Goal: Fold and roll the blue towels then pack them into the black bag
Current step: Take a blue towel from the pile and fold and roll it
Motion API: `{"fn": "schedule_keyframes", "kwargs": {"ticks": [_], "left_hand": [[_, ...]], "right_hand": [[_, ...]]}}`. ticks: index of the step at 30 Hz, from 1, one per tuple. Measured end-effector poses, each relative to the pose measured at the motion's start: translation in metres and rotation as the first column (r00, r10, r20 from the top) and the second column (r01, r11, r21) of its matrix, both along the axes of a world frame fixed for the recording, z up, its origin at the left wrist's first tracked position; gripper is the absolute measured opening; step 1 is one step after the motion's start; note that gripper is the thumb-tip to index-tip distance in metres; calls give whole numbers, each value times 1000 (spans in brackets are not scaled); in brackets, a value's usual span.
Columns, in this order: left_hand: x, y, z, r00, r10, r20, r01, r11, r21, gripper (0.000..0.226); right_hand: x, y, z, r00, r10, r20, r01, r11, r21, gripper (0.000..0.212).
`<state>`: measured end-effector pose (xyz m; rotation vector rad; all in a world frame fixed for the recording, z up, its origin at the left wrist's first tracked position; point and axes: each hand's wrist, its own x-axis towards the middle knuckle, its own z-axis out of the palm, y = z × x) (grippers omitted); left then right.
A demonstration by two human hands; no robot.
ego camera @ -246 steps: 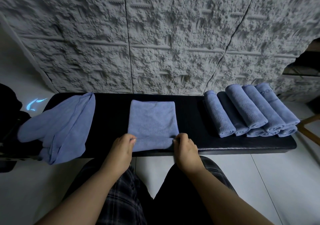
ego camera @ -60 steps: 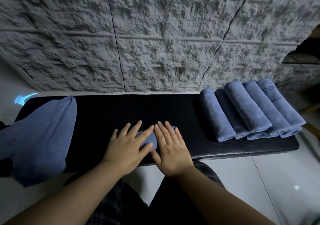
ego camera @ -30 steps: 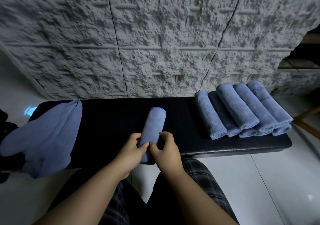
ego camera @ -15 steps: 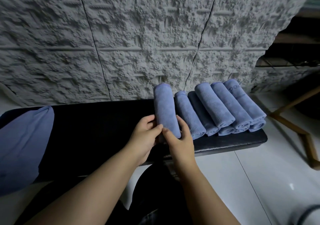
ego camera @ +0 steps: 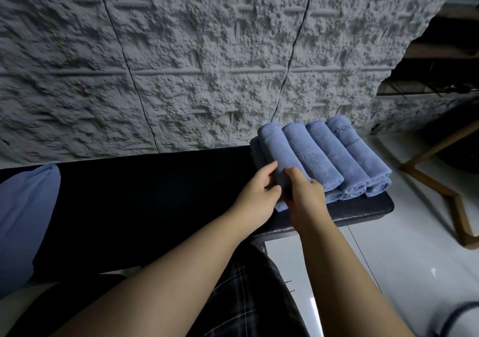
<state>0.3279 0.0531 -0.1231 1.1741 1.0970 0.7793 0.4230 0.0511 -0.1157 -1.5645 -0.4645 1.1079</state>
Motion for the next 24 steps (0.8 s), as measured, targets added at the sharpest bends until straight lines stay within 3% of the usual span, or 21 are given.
{"fn": "schedule_keyframes", "kwargs": {"ticks": [5,8,10,12,15,18,21,24], "left_hand": [[4,-3,-22,986,-66,-153,85,989,123,53],[4,0,-25,966,-137,-221,175,971,160,55],[3,3,-28,931,-160,-328,235,951,201,58],[0,6,-27,903,-191,-384,281,940,194,61],[-8,4,-20,910,-228,-346,305,933,189,62],[-29,-9,-13,926,-147,-348,238,943,235,62],[-68,-25,-18,899,-2,-437,159,933,324,58],[-122,-41,-27,748,196,-635,180,860,477,50]], "right_hand": [[-2,5,-13,974,-5,228,33,992,-119,34],[-8,2,-22,971,-68,230,108,980,-167,75],[-9,-2,-27,966,-143,214,180,970,-163,81],[-10,-6,-29,955,-195,225,231,962,-146,77],[-17,-18,-21,941,-256,223,268,963,-26,41],[-33,-29,-14,909,-269,320,248,963,106,28],[-58,-41,-20,906,-110,409,71,992,108,31],[-90,-51,-32,889,95,448,-159,981,107,29]]}}
